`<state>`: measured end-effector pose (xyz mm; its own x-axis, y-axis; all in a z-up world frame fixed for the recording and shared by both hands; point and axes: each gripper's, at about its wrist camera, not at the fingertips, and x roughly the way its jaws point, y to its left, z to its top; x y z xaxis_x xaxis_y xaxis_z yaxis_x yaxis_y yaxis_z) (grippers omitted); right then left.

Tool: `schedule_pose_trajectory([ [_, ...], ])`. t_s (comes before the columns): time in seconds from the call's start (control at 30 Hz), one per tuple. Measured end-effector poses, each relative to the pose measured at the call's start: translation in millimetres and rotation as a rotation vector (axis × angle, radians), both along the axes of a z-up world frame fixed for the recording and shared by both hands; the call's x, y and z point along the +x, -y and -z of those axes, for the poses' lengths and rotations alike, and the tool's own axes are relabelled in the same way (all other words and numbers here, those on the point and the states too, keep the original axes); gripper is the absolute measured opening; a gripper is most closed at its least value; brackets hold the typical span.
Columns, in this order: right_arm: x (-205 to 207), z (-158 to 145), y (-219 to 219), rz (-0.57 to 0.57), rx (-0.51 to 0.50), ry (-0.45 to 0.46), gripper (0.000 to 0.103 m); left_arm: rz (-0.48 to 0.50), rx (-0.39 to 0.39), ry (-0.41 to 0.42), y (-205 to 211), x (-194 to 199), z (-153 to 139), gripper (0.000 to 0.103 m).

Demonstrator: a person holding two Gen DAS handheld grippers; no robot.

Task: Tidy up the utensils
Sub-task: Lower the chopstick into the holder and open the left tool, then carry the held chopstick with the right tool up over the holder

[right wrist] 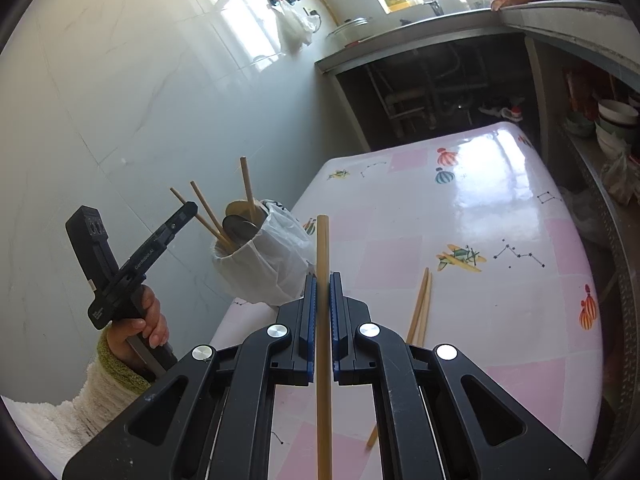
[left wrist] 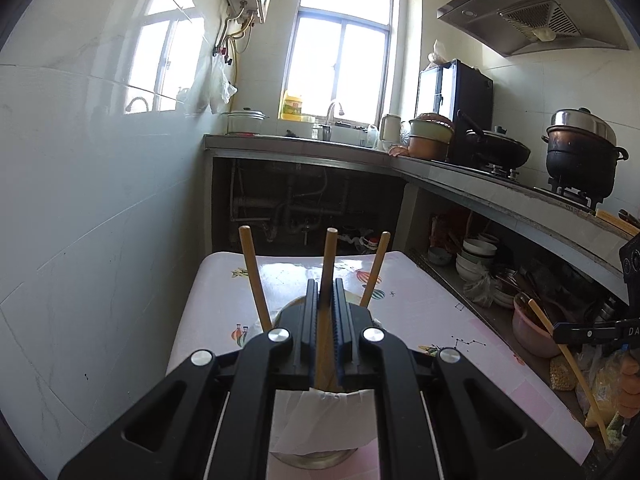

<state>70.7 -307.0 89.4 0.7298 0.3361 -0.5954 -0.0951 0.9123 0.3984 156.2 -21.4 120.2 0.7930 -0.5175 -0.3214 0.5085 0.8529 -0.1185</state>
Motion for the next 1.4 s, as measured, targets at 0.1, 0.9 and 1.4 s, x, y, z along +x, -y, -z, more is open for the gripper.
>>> schedule_pose_trajectory([
  [0.1, 2, -2, -1, -0.003, 0.000, 0.004, 0.004, -0.005, -0.012, -0.015, -4, 3, 0, 0.007],
  [0.9, 114, -93, -81, -0.227, 0.177, 0.276, 0.004, -0.056, -0.170, -0.095, -76, -56, 12, 0.070],
  [1.4, 211, -79, -136, -0.224, 0.224, 0.350, 0.004, -0.170, -0.122, -0.075, -115, -76, 31, 0.075],
])
